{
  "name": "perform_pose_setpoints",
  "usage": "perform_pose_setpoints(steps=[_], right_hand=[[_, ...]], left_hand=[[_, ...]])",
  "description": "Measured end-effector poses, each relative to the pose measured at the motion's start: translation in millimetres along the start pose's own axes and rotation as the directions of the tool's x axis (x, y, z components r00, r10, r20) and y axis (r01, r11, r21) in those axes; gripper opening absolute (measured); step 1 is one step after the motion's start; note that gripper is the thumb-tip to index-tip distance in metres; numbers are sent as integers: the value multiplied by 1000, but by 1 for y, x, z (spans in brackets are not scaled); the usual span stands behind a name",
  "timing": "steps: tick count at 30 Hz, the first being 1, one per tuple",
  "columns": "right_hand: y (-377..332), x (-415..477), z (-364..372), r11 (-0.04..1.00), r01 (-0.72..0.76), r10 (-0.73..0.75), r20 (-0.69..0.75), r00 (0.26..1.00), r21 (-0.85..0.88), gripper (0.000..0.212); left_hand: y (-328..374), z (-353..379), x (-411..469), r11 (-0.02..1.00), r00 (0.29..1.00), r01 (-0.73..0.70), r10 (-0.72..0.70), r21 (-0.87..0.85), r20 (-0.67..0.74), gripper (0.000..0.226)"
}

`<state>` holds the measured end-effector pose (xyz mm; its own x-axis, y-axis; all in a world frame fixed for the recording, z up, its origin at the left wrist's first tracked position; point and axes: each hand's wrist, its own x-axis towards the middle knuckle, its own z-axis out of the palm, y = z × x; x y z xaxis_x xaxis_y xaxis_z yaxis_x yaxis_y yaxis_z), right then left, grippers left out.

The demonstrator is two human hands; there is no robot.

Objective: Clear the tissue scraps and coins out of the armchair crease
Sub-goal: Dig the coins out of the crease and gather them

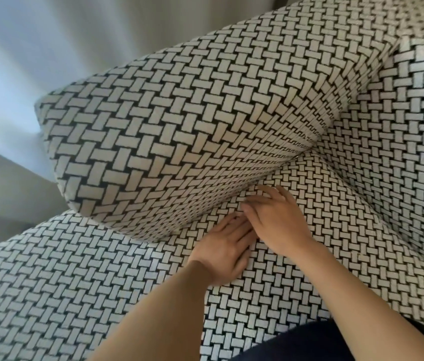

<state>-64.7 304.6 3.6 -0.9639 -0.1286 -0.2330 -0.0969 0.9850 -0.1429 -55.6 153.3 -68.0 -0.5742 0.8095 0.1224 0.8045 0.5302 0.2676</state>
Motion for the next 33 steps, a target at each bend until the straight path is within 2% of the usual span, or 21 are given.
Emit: perform_pose_setpoints(steps=[6,11,13,17,22,30,33], right_hand=[[38,-28,-3,1000,14,-17,115,993,22,43],[33,-19,-3,980,-75,79,-16,997,182,36],[26,-9,-3,976,-82,81,13,997,201,43],[13,10,5,990,-44,27,125,992,135,49],[7,19,7,997,-72,69,79,994,34,48],[17,18,16,994,41,-39,21,999,-101,47],[23,12,22,992,59,-68,-70,995,-114,53]], left_hand=[[-2,4,-2,999,996,34,-34,4,86,57],[-2,6,-2,999,996,40,-40,10,80,57],[-2,6,-1,999,996,40,-41,16,75,57],[-2,5,0,999,997,31,-32,20,74,54],[-1,3,0,999,998,26,-27,24,55,50],[-2,4,1,999,998,27,-28,25,53,54],[-2,4,1,999,997,28,-30,23,65,57]])
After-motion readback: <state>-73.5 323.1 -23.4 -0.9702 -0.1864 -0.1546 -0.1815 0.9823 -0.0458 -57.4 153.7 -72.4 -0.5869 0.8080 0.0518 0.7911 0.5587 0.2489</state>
